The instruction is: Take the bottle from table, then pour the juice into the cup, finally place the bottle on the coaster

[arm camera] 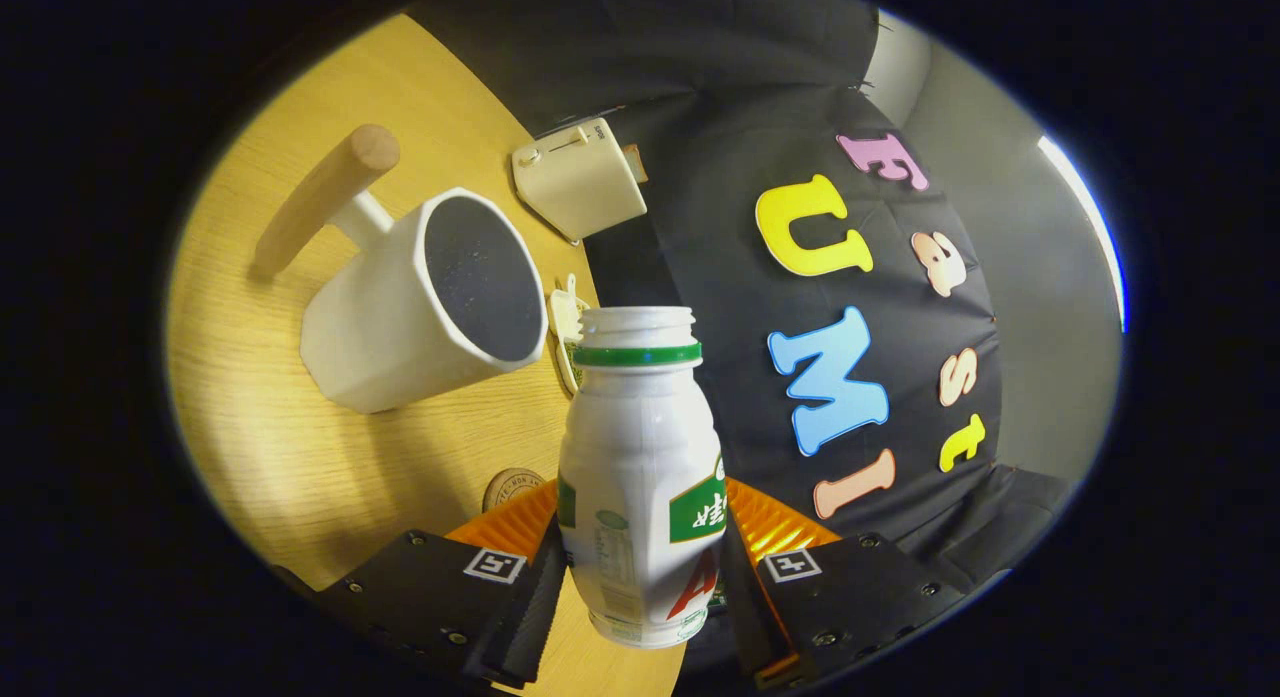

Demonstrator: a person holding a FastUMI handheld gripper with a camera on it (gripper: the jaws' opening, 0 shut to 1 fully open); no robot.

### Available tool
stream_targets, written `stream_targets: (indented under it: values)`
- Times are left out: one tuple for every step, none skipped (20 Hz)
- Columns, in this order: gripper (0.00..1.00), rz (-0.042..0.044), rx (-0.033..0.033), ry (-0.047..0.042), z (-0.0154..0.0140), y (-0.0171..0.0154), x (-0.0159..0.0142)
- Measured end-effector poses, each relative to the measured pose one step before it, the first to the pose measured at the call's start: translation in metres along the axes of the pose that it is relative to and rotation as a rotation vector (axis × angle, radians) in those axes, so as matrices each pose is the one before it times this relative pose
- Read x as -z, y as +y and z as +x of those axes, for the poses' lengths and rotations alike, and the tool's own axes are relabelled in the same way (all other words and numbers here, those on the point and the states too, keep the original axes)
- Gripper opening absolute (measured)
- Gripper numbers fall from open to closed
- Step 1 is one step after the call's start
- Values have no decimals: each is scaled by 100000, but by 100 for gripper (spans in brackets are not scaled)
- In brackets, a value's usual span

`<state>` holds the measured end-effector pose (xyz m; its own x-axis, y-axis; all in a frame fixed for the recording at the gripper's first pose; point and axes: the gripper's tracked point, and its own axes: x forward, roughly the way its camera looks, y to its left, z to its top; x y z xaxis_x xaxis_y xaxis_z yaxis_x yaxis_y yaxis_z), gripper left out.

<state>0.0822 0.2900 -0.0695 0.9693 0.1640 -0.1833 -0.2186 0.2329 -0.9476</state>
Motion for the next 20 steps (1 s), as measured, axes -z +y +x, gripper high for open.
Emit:
stream_targets:
  values:
    - [72,-475,-586,418,117,173,163]
    - [71,-603,-332,-87,27,-48,-153]
    - [71,-1035,50,63,88,-20,-221]
    - [71,-1498,257,60,-31,-78,-80]
    - [71,-1653,210,228,-32,-67,17]
    - [71,-1601,138,76,-92,60,-9]
    - [71,-1308,160,55,-81,6,-36]
    - [71,-1065,93,-117,-105,-92,-87]
    - [71,-735,450,-401,-6,-120,-184]
    - [71,-606,644,-144,-61,-218,76]
    - [71,-1062,218,97,24,55,-5]
    - [71,-1211,237,128,108,-149,-71]
    - [71,-1268,169,101,85,-157,-65]
    - [71,-1378,146,249,-72,99,20]
    - [71,-1224,122,232,-19,-60,-17]
    - [71,-786,55,130,123,120,15]
    - [71,-480,-533,-34,179,192,-5]
    - [71,-508,-585,253,-92,98,55]
    - [71,-621,-211,181,-184,-66,58]
    - [71,-754,-44,18,-96,-56,-74]
